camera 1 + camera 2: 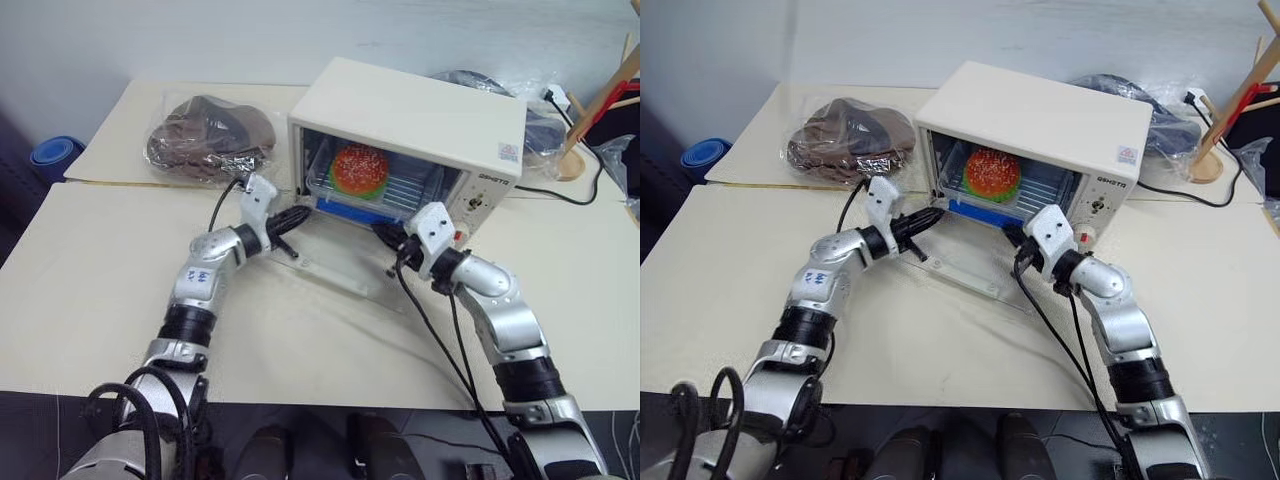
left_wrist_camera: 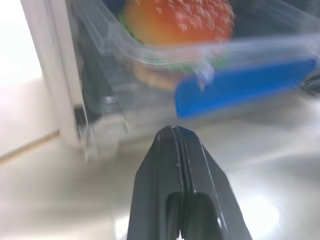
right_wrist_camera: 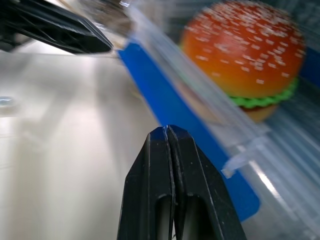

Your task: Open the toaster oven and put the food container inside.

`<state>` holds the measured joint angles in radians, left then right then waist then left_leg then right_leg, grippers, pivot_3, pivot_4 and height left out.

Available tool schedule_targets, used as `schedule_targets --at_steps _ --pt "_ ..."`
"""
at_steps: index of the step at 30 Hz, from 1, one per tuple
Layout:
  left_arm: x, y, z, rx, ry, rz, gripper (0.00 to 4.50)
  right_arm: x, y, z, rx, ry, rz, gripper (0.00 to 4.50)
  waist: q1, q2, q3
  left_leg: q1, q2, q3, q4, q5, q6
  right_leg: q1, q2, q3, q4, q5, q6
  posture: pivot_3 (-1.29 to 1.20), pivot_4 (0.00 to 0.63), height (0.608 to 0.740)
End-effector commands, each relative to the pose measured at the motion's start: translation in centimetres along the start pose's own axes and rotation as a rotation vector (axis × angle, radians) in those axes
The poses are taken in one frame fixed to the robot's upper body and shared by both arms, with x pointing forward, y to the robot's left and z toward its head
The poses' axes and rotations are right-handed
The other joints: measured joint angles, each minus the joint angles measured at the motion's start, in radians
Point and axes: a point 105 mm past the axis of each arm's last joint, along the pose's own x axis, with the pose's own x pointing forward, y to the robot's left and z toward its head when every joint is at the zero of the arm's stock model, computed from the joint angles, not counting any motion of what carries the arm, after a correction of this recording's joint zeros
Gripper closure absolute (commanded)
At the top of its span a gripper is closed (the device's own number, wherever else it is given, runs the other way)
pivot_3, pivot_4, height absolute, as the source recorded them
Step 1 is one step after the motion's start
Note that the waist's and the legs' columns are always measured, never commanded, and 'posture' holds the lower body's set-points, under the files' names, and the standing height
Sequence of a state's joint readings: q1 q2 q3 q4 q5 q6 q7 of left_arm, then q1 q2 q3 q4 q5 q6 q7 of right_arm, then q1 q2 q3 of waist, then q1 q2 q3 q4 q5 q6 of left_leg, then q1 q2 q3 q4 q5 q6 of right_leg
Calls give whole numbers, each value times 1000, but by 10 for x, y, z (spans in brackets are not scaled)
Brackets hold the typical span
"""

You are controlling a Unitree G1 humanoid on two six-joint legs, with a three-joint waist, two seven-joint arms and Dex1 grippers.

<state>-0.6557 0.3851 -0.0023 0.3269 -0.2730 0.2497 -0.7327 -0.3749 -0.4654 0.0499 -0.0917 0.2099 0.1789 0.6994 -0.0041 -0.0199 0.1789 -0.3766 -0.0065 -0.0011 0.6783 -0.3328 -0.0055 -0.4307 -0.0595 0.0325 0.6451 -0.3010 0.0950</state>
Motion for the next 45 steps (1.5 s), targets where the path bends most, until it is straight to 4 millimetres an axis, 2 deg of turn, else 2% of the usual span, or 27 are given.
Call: schedule_targets --at_steps 1,2,5,7,10,12,13,15,19,25,31,34,36,38,41,45 --pt "-45 -6 26 81 -38 -119 3624 -37 -16 19 -53 -42 -44 4500 -2 0 0 0 0 0 0 0 0 0 0 0 0 0 0 0 150 740" --pt "-63 -8 28 135 -46 -166 3302 -51 -20 8 -54 13 -48 4500 -1 0 0 0 0 0 0 0 0 0 0 0 0 0 0 0 150 740" --pt "-101 -15 34 235 -59 -277 2357 -79 -23 -20 -63 141 -36 4500 1 0 0 3 0 0 0 -1 0 4 -1 0 -3 0 -1 0 150 740" --pt "-119 -19 33 253 -39 -337 1755 -93 -22 -38 -54 207 -16 4500 1 0 0 5 0 0 0 -1 2 6 -1 0 -7 -1 -1 0 150 740" --pt "-134 -25 31 253 11 -405 857 -98 -15 -59 -35 258 31 4500 -1 1 0 6 0 1 0 -4 7 7 -1 0 -7 -1 -1 0 150 740" --pt "-139 -30 34 213 8 -431 193 -94 -8 -69 -9 261 65 4500 -1 1 1 6 0 1 0 -4 7 6 -1 1 -7 -1 -1 0 150 740" --pt "-141 -34 34 198 15 -445 45 -90 -3 -71 2 247 94 4500 -1 1 1 6 1 1 0 -4 7 6 -1 1 -6 -1 -1 0 150 740" --pt "-143 -38 33 172 21 -460 45 -83 2 -71 10 211 130 4500 -6 1 1 6 1 1 0 -4 7 6 -1 1 -6 -1 -1 0 150 740" --pt "-140 -39 36 90 -44 -381 45 -59 13 -37 27 -75 171 4500 -20 1 1 6 2 0 -1 -4 7 5 0 0 -3 -1 -1 0 150 740" --pt "-142 -31 41 40 -151 -197 45 -48 7 -14 -52 -254 110 4500 -24 2 1 5 2 0 -1 -4 6 5 0 0 -1 -1 -1 0 150 740" --pt "-144 -15 48 38 -244 -2 45 -37 -12 22 -58 -431 -25 4500 -24 2 1 5 2 0 -1 -2 1 5 -1 0 -1 -1 -1 0 150 740" --pt "-145 -7 41 93 -195 64 45 -34 -34 47 21 -531 -97 4500 -24 2 1 5 2 0 -1 -1 1 4 -1 0 -1 -1 -1 0 150 740" --pt "-146 -2 33 104 -142 81 45 -35 -38 51 62 -523 -68 4500 -24 2 1 5 2 0 -1 -1 0 4 -1 0 -1 -1 -1 0 150 740" --pt "-148 4 25 112 -85 96 45 -37 -36 50 14 -471 -22 4500 -21 2 1 5 2 0 -2 -1 0 4 -1 0 -1 -1 -1 0 150 740" --pt "-156 7 16 171 -14 92 0 -47 -21 45 38 -392 130 3893 -21 2 1 5 1 0 -4 -2 1 4 -1 0 -4 -1 -1 0 150 740" --pt "-175 2 -7 231 118 59 0 -70 8 21 -12 -212 342 2611 -24 2 1 5 1 1 -9 -1 2 4 -1 0 -8 -1 -1 0 150 740"
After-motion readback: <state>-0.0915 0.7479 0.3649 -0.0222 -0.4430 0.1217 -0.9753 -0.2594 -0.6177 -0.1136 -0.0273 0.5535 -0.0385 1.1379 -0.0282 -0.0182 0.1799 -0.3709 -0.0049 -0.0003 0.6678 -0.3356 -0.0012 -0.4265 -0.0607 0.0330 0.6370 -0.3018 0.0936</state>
